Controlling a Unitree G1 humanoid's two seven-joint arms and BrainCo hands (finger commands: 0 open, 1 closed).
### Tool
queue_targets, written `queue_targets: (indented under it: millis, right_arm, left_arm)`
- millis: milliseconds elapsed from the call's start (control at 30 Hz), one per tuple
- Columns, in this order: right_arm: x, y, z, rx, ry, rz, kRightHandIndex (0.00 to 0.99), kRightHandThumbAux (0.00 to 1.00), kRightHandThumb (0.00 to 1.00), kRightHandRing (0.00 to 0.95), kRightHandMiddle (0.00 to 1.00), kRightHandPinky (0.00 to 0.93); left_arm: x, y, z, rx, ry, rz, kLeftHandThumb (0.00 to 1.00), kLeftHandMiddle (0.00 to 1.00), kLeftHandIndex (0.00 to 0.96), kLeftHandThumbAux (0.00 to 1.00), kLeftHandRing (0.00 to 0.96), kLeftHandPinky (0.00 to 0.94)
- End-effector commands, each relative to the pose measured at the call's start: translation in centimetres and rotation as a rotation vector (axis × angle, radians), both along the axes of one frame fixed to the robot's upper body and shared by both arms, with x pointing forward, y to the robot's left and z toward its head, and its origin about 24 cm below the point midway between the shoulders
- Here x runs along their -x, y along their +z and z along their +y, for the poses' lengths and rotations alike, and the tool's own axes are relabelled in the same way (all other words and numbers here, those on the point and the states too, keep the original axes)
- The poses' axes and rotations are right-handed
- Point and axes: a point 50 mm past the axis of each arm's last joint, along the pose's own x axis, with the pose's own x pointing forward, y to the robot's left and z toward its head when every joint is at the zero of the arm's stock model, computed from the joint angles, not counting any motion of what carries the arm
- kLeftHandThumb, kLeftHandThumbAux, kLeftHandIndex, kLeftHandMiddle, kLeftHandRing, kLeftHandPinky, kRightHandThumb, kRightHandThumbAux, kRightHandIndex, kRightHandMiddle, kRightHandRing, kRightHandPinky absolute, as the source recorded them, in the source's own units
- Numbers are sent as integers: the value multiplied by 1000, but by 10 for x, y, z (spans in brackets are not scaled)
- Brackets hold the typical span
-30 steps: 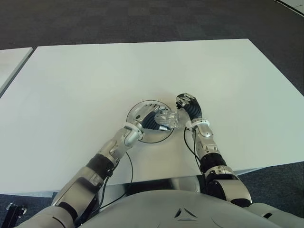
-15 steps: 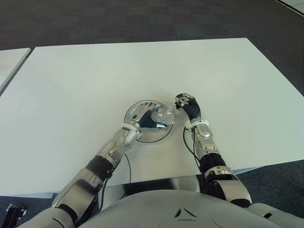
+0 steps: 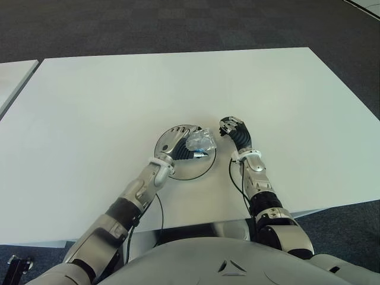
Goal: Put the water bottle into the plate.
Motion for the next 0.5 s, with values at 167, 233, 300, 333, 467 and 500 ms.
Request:
queue_targets:
  millis: [167,233,300,333,467,500]
  right_arm:
    - [27,-37,-4,-1,-20,209,435,728,704,602,627,581]
    - [27,-37,-4,4,-21,211,434,728,703,602,626,581]
    - [27,-37,-4,9,-21,210,434,729,703,603,625,585]
    - [27,-37,-4,12,-21,209,434,729,704,604,625,586]
    - [27,-37,-4,22,-16,203,433,729,704,608,623,590]
    - [27,-37,-4,23,-15,201,433,729,704,608,623,589]
  left_arm:
    - [18,-19,18,-105,54,-25,45,2,1,462,1,1]
    - [18,-18,18,-110,61,-57,22,0,0,453,0,0]
    - [18,-17,18,-115,66,-80,11,0,0,443,0,0]
    - [18,-18,18,-119,71,-96,7,0,0,440,0,0]
    - [18,-18,19,-131,90,-140,1,0,0,427,0,0]
    - [18,-18,19,-132,96,-150,1,0,0,426,0,0]
